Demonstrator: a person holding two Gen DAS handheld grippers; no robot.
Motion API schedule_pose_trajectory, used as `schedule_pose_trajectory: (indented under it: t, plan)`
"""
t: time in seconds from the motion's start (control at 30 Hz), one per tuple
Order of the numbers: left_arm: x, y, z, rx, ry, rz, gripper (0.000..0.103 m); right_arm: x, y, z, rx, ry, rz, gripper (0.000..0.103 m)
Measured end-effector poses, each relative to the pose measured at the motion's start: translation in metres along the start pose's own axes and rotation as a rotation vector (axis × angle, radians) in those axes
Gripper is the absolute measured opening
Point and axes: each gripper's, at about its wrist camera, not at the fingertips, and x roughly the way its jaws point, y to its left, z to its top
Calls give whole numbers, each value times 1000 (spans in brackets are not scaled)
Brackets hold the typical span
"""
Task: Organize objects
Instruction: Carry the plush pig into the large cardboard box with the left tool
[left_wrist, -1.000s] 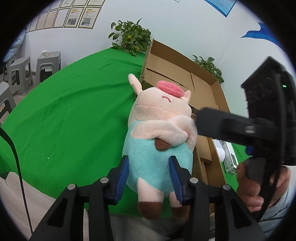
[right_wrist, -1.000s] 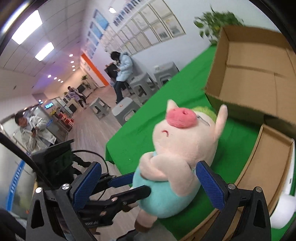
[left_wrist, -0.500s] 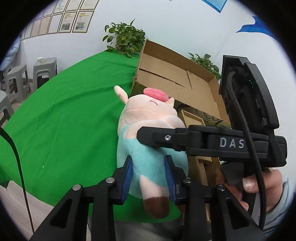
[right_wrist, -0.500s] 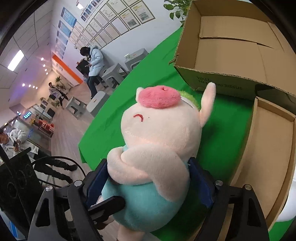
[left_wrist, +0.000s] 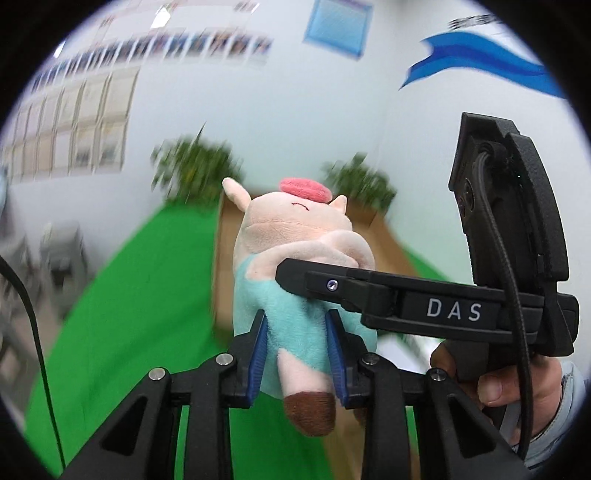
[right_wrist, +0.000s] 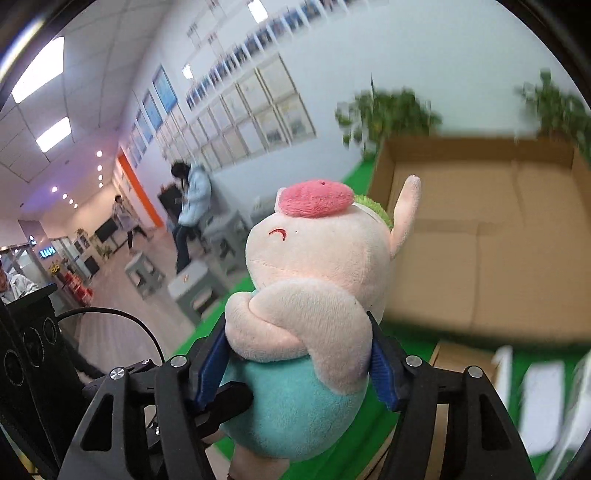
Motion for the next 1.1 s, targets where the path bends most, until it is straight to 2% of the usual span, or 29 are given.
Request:
schedule_pose_trajectory:
  t: [0.1,0.23,0.37,0.43,0.47,0.73,0.83,0.97,1.1]
  plan:
    - [11,-11,42,68,-74,-19,29,-34,1,43,-35,-100,-34,63]
    - [37,-13,70,100,-89,-48,29,-50,-10,80,-36,-147,-80,63]
    - [70,-2,69,68,-28,-77,29,-27,-42,98,-2,-110,-95,63]
    - [81,3,62,46,3,-80,29,3,-66,103,24,-69,-95,63]
    - [89,6,58,30,26,-80,29,36,-76,107,34,-49,-95,63]
    - [153,48,23,-122,210,-66,29,168,-150,59,112,107,-86,63]
    - [169,65,7,-168,256,-48,29,217,-170,40,117,155,-97,62]
    - [177,76,-7,-186,293,4,29,266,-183,17,103,201,-118,63]
    - [157,73,-12,-181,288,27,27,282,-178,4,79,202,-144,64]
